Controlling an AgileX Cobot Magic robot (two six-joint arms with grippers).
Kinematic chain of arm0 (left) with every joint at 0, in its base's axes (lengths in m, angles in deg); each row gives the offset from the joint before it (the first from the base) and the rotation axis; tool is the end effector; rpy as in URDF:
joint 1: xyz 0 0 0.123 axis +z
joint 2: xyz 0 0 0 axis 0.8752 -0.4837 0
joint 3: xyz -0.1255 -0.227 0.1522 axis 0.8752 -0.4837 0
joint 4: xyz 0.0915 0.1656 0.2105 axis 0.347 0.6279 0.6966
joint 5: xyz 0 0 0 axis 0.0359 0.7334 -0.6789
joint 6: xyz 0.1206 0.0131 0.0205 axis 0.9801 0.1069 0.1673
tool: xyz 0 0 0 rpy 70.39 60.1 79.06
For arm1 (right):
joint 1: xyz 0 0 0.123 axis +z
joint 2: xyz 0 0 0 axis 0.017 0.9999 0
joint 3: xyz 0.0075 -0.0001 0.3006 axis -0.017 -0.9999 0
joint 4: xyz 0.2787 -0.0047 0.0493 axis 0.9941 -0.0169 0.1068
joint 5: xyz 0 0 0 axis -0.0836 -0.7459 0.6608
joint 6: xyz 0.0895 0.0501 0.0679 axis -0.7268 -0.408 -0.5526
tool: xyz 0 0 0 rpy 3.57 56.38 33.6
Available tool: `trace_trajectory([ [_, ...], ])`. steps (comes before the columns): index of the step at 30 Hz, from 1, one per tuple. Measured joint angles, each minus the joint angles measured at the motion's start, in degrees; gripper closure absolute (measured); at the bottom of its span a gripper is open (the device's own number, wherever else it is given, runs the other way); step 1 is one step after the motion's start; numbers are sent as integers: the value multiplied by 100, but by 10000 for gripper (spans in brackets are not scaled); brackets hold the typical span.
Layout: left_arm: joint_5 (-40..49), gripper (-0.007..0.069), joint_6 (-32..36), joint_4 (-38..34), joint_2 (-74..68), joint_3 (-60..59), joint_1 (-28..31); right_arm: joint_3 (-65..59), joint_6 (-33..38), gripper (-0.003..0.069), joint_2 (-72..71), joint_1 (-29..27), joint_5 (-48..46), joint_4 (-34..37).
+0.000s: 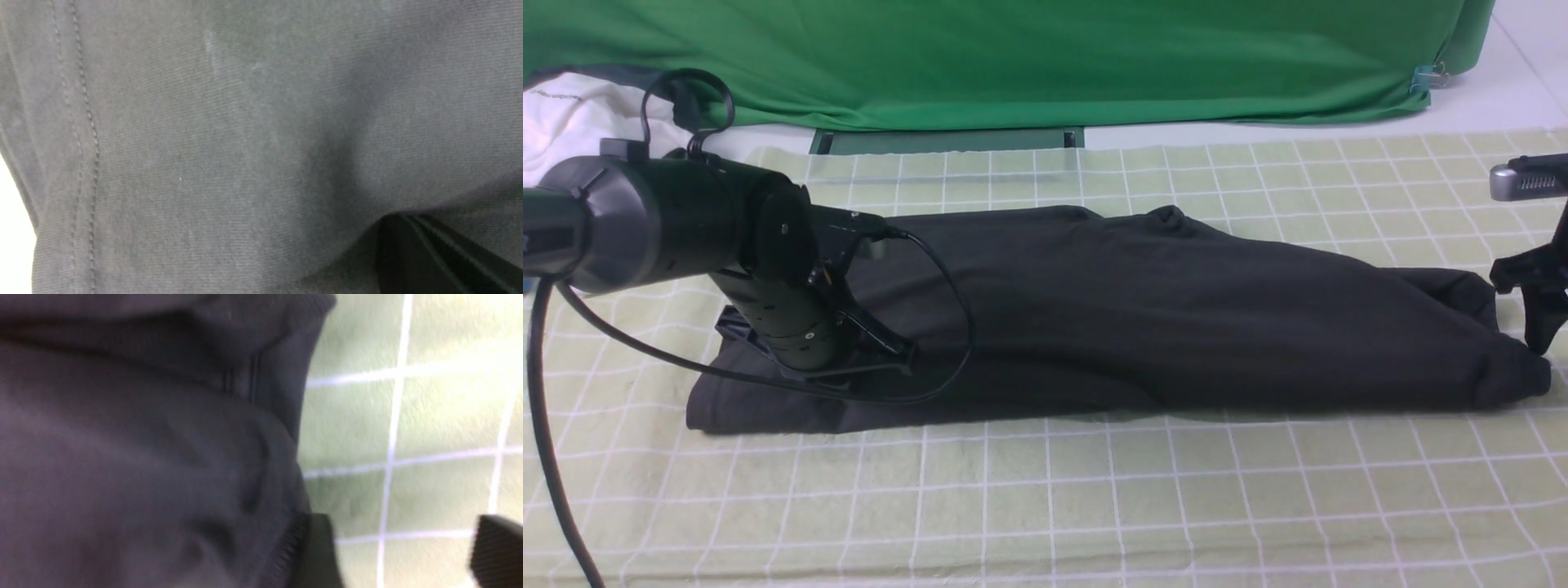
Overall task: Fold a long-sleeved shirt over a green coffee tablecloth.
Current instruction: 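Pull the folded dark garment lengthwise by its ends to straighten it flat on the table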
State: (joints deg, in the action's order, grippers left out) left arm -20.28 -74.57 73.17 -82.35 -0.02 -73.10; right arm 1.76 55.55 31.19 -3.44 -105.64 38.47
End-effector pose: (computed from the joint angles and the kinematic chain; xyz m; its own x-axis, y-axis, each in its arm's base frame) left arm 0.3713 -0.0763 0.1212 -0.9538 0.1852 -0.2367 0.1865 0.9823 0.0171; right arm 0.4279 -0.0393 0.1594 -0.9991 0.0421 -0.0039 0.0422 0.9978 -0.0510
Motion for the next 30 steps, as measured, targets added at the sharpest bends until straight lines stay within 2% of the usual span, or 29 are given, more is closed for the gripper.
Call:
trace_trajectory([
  [3,0,616,0,0,0,0,0,137,84,130,-173,114,28,7],
  [7,0,616,0,-12,0,0,0,275,432,181,-421,300,534,317],
  [9,-6,616,0,-12,0,0,0,394,819,221,-374,345,662,907],
  [13,-1,615,0,-12,0,0,0,458,1131,235,-97,345,704,1378],
  [25,-19,615,0,-12,0,0,0,475,1457,250,614,345,876,1554],
  [30,-24,615,0,-13,0,0,0,506,1615,333,788,345,983,1580],
])
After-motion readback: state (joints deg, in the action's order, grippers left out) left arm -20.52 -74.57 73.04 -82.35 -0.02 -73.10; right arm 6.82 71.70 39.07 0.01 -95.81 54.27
